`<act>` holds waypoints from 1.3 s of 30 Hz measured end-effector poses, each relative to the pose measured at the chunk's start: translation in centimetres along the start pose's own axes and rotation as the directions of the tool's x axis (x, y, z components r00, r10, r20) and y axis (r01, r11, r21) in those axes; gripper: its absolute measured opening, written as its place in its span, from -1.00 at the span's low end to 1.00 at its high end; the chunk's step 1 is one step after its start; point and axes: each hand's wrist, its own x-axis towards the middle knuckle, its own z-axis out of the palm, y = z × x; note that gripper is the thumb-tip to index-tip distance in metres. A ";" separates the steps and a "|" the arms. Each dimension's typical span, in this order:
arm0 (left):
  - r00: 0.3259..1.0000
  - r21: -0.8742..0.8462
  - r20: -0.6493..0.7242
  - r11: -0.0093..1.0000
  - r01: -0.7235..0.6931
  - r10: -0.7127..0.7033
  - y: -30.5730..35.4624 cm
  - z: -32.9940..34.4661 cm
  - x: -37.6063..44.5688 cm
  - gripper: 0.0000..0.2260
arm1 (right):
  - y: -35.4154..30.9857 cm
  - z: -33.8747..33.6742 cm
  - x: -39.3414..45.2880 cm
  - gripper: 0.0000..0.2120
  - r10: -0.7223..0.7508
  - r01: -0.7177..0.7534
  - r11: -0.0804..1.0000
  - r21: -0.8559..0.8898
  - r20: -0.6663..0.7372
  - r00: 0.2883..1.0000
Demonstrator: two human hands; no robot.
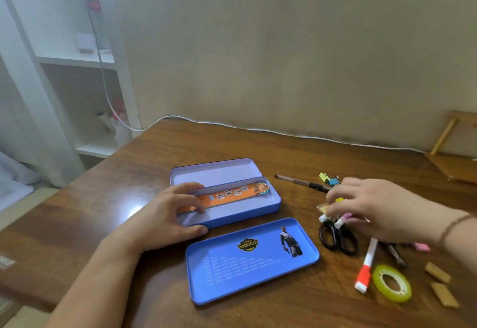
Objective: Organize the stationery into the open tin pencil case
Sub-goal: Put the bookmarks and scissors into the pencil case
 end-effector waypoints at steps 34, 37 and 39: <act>0.827 -0.370 -0.468 0.919 0.136 -0.310 -0.1 -0.5 0.6 -0.88 | -6.1 -6.2 7.5 -0.85 0.041 0.284 0.729 0.623 -0.454 0.890; 0.846 -0.372 -0.431 0.916 0.152 -0.315 0.2 -0.6 0.4 -0.90 | -7.1 -6.6 12.5 -0.74 -0.009 0.101 0.955 0.279 -0.313 0.950; 0.864 -0.376 -0.399 0.914 0.151 -0.307 0.3 -0.6 0.3 -0.91 | -8.1 -6.2 15.0 -0.71 -0.067 0.130 0.963 0.236 -0.260 0.963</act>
